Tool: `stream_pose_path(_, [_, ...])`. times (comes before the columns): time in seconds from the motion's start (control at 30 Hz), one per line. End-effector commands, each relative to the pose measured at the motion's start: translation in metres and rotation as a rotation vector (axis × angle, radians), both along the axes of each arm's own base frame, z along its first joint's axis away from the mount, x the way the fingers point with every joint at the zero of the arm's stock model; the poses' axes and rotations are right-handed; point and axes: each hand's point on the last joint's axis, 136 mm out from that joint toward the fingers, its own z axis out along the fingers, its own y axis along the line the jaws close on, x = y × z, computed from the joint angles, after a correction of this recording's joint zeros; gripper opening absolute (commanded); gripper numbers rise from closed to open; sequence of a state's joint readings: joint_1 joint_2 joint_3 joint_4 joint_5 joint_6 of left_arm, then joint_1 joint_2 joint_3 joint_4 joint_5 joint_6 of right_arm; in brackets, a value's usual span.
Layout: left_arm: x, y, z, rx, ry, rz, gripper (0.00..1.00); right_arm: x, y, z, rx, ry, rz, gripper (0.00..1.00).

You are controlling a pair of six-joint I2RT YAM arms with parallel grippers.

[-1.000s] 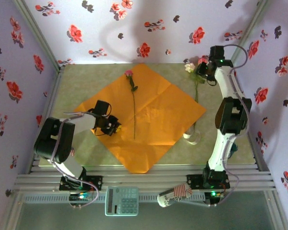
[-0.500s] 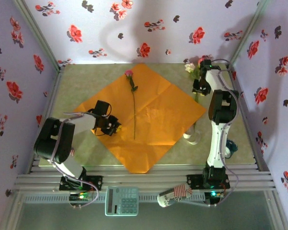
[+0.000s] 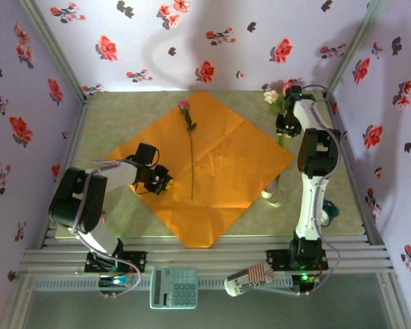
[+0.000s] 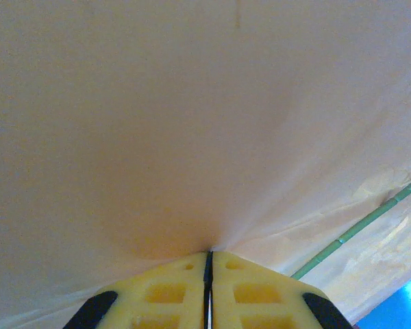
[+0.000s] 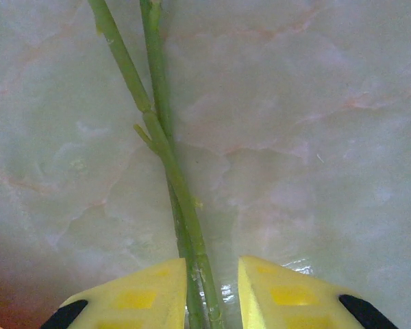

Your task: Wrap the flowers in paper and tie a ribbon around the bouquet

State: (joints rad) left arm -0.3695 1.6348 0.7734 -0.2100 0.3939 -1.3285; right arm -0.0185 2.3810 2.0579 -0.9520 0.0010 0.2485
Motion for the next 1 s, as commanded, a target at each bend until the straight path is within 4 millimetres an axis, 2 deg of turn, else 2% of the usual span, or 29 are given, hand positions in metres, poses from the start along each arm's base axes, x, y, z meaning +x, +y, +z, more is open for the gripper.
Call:
stream_pose_path(0.0, [-0.024, 0.006, -0.014, 0.041, 0.104, -0.023, 0.09, -0.014, 0.002, -0.021, -0.01, 0.076, 0.019, 0.26])
stream_pose_path(0.1, [-0.023, 0.006, -0.013, 0.043, 0.104, -0.023, 0.09, -0.017, 0.001, -0.024, -0.018, 0.089, 0.017, 0.21])
stream_pose_path(0.23, [-0.021, 0.006, -0.012, 0.041, 0.101, -0.025, 0.09, -0.018, 0.0, -0.026, -0.028, 0.094, 0.014, 0.21])
stream_pose_path(0.37, [-0.02, 0.005, -0.012, 0.041, 0.101, -0.026, 0.09, -0.022, -0.002, -0.03, -0.043, 0.113, 0.011, 0.28])
stream_pose_path(0.43, [-0.019, 0.005, -0.012, 0.039, 0.101, -0.025, 0.09, -0.024, -0.004, -0.033, -0.05, 0.125, 0.01, 0.28])
stream_pose_path(0.6, [-0.019, 0.005, -0.012, 0.042, 0.105, -0.027, 0.09, -0.023, 0.002, -0.04, -0.034, 0.134, 0.037, 0.17])
stream_pose_path(0.7, [-0.018, 0.005, -0.012, 0.042, 0.106, -0.03, 0.09, -0.019, 0.002, -0.035, -0.059, 0.117, 0.06, 0.08])
stream_pose_path(0.8, [-0.018, 0.005, -0.011, 0.043, 0.107, -0.032, 0.09, -0.01, 0.002, -0.016, -0.11, 0.061, 0.091, 0.0])
stream_pose_path(0.87, [-0.017, 0.004, -0.011, 0.042, 0.107, -0.034, 0.09, -0.001, -0.002, 0.008, -0.169, -0.009, 0.101, 0.0])
stream_pose_path(0.97, [-0.017, 0.005, -0.011, 0.044, 0.107, -0.035, 0.09, 0.012, -0.019, 0.069, -0.349, -0.153, 0.069, 0.0])
